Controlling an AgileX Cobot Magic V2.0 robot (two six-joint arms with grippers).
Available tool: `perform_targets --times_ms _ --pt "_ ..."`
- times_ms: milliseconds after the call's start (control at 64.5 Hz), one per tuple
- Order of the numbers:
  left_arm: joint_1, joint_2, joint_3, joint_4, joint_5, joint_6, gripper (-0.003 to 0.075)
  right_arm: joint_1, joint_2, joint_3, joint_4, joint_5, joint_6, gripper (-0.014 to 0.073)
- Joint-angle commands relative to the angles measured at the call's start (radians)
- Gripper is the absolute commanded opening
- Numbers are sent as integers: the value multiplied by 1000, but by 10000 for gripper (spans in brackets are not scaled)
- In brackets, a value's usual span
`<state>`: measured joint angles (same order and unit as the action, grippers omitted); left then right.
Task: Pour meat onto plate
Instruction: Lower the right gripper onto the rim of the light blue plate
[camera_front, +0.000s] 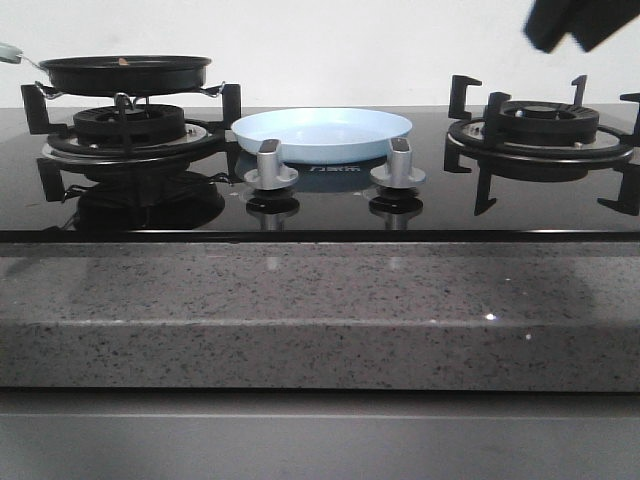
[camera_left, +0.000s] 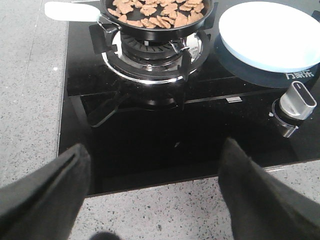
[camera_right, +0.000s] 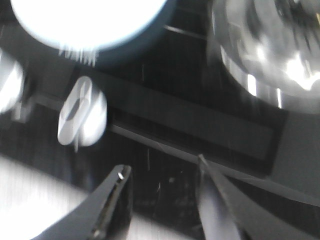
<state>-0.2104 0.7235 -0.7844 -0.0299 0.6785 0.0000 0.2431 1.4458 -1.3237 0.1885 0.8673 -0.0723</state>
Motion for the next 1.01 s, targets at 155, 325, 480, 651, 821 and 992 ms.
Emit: perform_targets --times_ms 155,325,480,651,821,992 --pt "-8 4 -32 0 -65 0 531 -1 178 -247 41 17 -7 344" --pt "-8 4 -32 0 -65 0 531 -1 306 -396 41 62 -8 344" --pt "-8 4 -32 0 -65 0 531 -1 439 -565 41 122 -10 344" --pt "-8 4 -32 0 -65 0 531 -1 545 -709 53 183 -10 344" --pt "-8 4 -32 0 -63 0 531 -2 636 -817 85 211 -10 344" --pt "-8 4 -32 0 -61 0 531 -2 703 -893 85 225 -25 344"
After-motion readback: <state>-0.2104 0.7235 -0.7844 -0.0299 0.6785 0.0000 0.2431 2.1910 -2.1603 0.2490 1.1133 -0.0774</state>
